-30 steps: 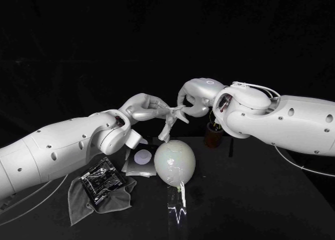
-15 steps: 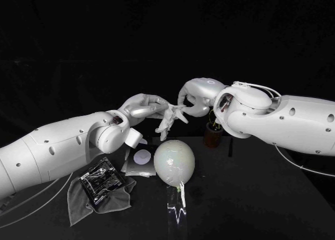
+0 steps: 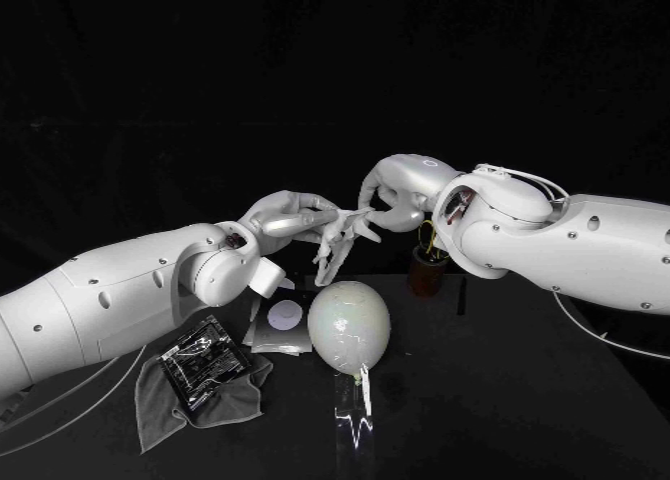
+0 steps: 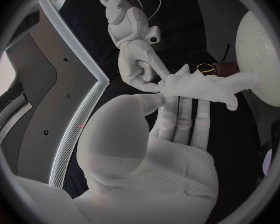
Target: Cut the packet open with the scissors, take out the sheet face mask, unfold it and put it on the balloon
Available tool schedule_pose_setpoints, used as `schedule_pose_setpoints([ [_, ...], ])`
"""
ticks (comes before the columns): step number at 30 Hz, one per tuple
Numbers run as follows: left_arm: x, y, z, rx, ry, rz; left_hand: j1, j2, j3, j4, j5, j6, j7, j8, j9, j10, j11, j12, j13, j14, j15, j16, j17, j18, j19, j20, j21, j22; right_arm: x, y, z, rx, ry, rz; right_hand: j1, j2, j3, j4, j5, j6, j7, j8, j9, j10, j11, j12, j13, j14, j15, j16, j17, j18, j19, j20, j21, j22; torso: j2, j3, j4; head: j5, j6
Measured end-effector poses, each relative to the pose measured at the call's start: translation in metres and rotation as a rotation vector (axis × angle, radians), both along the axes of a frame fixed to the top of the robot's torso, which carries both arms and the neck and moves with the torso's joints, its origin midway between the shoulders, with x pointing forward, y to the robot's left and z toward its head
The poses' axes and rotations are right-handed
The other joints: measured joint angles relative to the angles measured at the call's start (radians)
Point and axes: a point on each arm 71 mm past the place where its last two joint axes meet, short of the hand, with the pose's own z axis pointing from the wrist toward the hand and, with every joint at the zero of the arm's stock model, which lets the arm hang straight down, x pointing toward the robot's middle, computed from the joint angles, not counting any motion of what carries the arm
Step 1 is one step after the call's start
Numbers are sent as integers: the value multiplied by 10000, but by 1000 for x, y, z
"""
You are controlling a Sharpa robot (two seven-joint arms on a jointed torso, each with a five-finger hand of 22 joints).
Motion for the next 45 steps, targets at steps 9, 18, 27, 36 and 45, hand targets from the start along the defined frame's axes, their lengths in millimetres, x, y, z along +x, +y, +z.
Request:
schedule_pose_setpoints([
  [9, 1, 0, 0, 75, 81, 34, 25, 24, 38, 318, -1, -352, -30, 262, 156, -174, -17, 952, 928, 300, -85, 422, 433, 69, 447, -234, 709, 429, -1, -1, 0, 123, 95, 59, 0, 0, 0, 0, 0, -2, -2, -2, -5, 0, 0, 18, -5, 0, 1, -1, -8, -1, -1, 0, -11, -2, 4, 0, 1, -8, -10],
  [18, 1, 0, 0, 185, 121, 28, -1365, -1393, -1027, 1409, 3, -667, 3, -490, 2536, -910, 248, 1502, 1575, 32, 130, 631, 725, 67, 220, -122, 807, 526, -3, 1, 0, 173, 163, 184, 0, 0, 2, -2, 19, -16, -16, -3, 3, 0, 0, 19, 1, -1, 1, -8, -7, 0, -1, 1, -18, -8, 4, -2, 9, -27, -12],
  [27, 1, -3, 0, 643, -108, -70, -626, -2601, -2411, 665, 3, 926, 1, -1905, 1121, -1499, 44, 3025, 2784, -42, -69, 1451, 1313, 64, 487, -151, 901, 502, -6, 2, -1, 222, 203, 307, 38, -37, 0, -55, 55, -17, -17, -4, 3, 0, 0, 16, 3, -1, 1, -35, 1, 0, -5, 4, -19, -5, 4, -3, 10, -32, -5],
  [36, 1, -7, 0, 1070, -408, 6, 537, -2314, -2554, -306, 2, 2367, -300, -2774, 242, -1473, -307, 5238, 4356, 489, -479, 2706, 2047, 58, 1437, -651, 1713, 918, -7, 5, -1, 276, 273, 448, 38, -37, 0, -55, 55, -18, -18, 40, 3, 0, 0, -4, -2, -16, 16, 0, 0, 0, -18, 18, -21, -1, 4, -4, 3, -27, 4],
  [45, 2, -8, 1, 1272, -686, 277, 763, -1714, -2686, -789, 1, 3503, -621, -3162, -229, -612, -577, 7505, 6677, 911, -733, 3468, 2495, 52, 1657, -1168, 3019, 1791, -9, 8, -2, 264, 462, 639, 38, -37, 0, -55, 55, -19, -19, 40, 11, 0, 0, 19, -5, -16, 17, -4, -6, 0, -19, 19, 10, -1, 4, -4, 6, -38, 0],
])
